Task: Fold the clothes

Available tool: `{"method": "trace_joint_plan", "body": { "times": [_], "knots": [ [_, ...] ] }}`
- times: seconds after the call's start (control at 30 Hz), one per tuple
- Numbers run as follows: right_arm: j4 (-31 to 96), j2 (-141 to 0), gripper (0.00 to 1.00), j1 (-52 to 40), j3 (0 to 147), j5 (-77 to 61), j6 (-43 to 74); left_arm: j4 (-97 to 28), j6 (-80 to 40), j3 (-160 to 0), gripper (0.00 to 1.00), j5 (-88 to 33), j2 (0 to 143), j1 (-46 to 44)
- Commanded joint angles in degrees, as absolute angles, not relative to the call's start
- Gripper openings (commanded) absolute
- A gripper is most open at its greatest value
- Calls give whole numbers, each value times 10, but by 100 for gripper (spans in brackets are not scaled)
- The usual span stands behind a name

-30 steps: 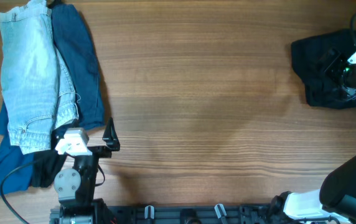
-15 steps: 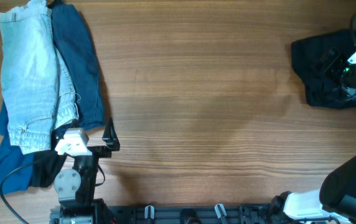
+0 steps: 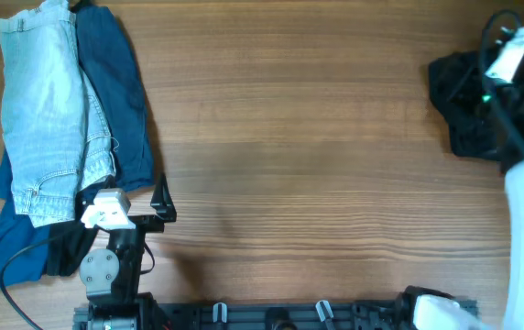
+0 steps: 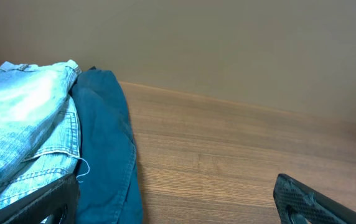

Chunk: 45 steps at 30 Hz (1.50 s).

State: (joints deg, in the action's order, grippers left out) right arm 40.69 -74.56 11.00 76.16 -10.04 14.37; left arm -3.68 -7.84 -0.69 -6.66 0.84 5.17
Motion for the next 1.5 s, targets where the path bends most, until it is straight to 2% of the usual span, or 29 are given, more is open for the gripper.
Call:
{"method": "trace_joint_plan", "body": {
  "times": [0.0,0.07,0.17,0.27,0.43,0.63,0.77,0.93,1.47],
  "knots": [
    [369,-643,100,19,741,-60,116,-39,-82,-3,100,-57,3,48],
    [236,-566,100,-21,654,-60,115,-39,-82,-3,100,-57,3,48],
    [8,-434,100,-30,441,-60,127,-39,-82,-3,100,-57,3,48],
    [-80,-307,100,-30,253,-60,182,-39,-82,-3,100,-57,3,48],
    [-85,-183,100,-30,91,-60,195,-39,-82,-3,100,-57,3,48],
    [-84,-105,100,-29,3,-32,194,-39,-82,-3,100,-57,3,48],
    [-19,-72,100,-29,3,-15,156,-39,-82,-3,100,-57,3,48],
    [-6,-3,100,-22,3,-63,-21,-39,-82,-3,100,-57,3,48],
    [-4,-10,100,-18,3,-65,-29,-39,-82,-3,100,-57,3,48]
  ]
}}
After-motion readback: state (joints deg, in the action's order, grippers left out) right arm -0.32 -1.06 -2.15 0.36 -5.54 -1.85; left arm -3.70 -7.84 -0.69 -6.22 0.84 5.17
